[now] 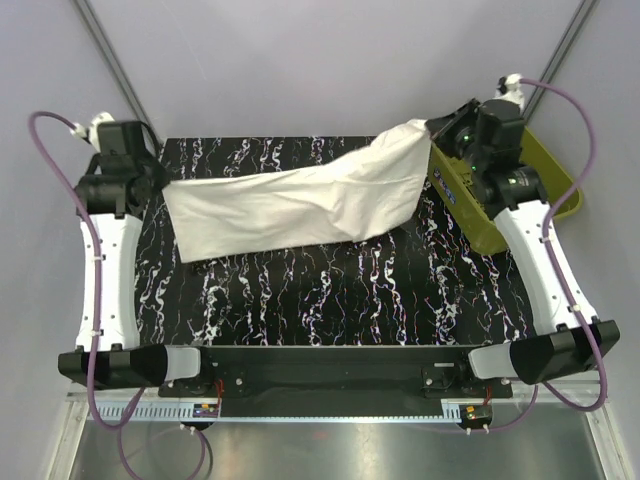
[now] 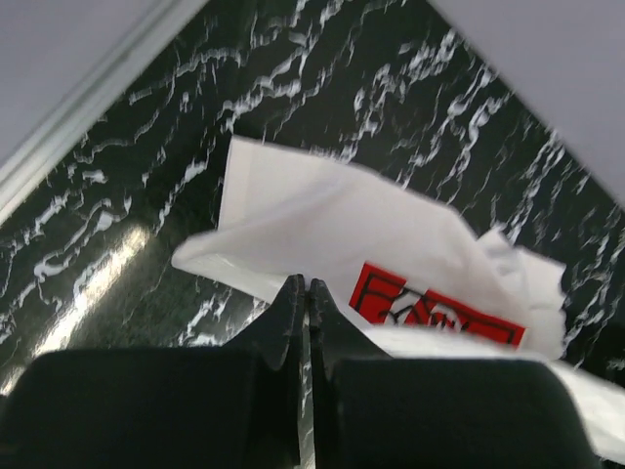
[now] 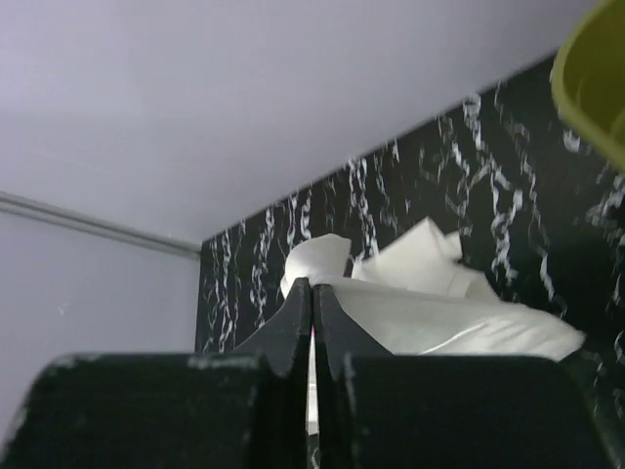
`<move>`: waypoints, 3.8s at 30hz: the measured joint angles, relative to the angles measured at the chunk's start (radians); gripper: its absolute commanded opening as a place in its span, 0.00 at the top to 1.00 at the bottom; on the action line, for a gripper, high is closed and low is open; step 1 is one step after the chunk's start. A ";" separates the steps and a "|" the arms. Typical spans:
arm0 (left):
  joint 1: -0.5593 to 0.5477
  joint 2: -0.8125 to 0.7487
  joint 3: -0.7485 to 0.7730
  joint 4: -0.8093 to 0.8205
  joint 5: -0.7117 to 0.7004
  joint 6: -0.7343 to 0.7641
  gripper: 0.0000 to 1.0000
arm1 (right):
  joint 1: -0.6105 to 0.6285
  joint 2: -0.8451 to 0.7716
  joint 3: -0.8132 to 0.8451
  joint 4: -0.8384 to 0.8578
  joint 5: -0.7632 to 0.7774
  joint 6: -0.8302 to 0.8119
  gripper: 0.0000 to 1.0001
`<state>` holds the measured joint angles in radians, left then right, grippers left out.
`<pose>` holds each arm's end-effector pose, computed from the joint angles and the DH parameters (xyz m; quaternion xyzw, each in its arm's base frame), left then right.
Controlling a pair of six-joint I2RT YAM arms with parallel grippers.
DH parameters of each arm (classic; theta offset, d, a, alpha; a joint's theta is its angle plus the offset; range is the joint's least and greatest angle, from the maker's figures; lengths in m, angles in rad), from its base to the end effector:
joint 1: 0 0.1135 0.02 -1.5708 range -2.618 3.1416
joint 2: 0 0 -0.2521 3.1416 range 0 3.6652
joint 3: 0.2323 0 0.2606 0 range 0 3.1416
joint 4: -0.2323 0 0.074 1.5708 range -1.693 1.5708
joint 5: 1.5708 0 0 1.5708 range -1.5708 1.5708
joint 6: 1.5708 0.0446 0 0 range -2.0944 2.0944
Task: Fold and stack the t-shirts
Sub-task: Flatten the tshirt out, then fold the tshirt
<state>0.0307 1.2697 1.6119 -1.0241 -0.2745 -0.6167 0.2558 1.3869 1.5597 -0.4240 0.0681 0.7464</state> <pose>0.2543 0.0199 0.4222 -0.3402 0.8292 -0.0048 0.4434 0.3183 0.0801 0.4346 0.2120 0.7609 0.2707 0.5502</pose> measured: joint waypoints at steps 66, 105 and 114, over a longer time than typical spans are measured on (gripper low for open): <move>0.106 -0.108 0.518 0.246 0.326 0.058 1.00 | -0.211 0.127 0.840 0.177 -0.352 -0.276 1.00; 0.060 -0.405 -0.621 0.566 0.077 0.237 1.00 | -0.210 0.254 0.093 0.745 -0.525 -0.068 1.00; 0.091 -0.025 -0.713 0.826 0.064 0.276 1.00 | -0.195 0.587 0.098 0.771 -0.576 -0.095 1.00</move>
<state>0.1215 1.2449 0.8993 -0.1982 -0.2100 -0.3408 0.0612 1.9736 1.6573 0.3470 -0.5083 0.6514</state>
